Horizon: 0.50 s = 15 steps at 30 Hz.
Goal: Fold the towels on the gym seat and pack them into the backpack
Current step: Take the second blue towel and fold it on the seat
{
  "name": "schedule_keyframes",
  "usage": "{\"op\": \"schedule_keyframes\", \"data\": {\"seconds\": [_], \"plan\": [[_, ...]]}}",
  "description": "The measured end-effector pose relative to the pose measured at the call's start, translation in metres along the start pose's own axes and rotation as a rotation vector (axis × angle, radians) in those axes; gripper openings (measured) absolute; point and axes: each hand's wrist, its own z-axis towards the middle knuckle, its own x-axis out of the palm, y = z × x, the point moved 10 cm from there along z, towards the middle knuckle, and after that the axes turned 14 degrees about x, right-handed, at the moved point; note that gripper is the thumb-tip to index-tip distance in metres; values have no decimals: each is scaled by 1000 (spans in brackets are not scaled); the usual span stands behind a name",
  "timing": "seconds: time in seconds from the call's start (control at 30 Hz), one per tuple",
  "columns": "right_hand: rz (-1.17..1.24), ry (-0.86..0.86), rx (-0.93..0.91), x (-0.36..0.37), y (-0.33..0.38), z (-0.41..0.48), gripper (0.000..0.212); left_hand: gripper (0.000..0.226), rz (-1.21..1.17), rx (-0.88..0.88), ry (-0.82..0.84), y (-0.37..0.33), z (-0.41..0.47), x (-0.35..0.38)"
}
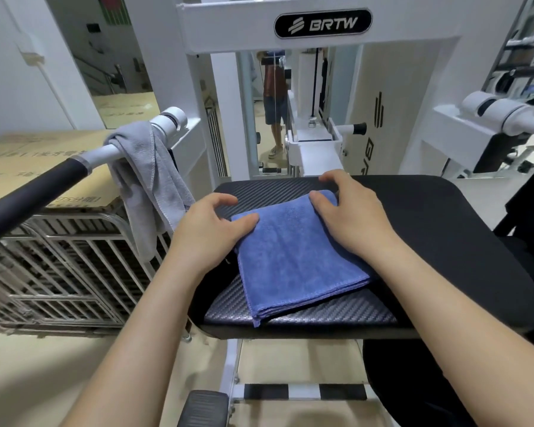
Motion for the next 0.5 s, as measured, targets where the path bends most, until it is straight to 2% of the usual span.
{"op": "schedule_keyframes", "data": {"seconds": [0.07,0.1,0.2,0.3,0.37,0.4,0.43,0.5], "plan": [[-67,-77,-74,1,7,-5,40,33,-130,-9,-51,3,-1,0],[-130,-108,-114,3,11,-7,40,27,-111,20,-93,1,-2,-2],[-329,-123,-189,16,16,-8,40,11,229,182,-172,-19,-13,-3],[-468,-86,-215,26,16,-7,38,14,502,311,-149,-36,-19,1],[-518,-76,-228,29,19,-9,36,19,583,483,-168,-61,-20,0],[-532,-79,-230,29,20,-10,36,21,572,601,-138,-77,-23,6],[-538,-83,-225,28,20,-9,37,25,550,698,-30,-90,-28,20],[-496,-100,-209,23,15,-5,39,50,581,749,316,-91,-47,66]]}}
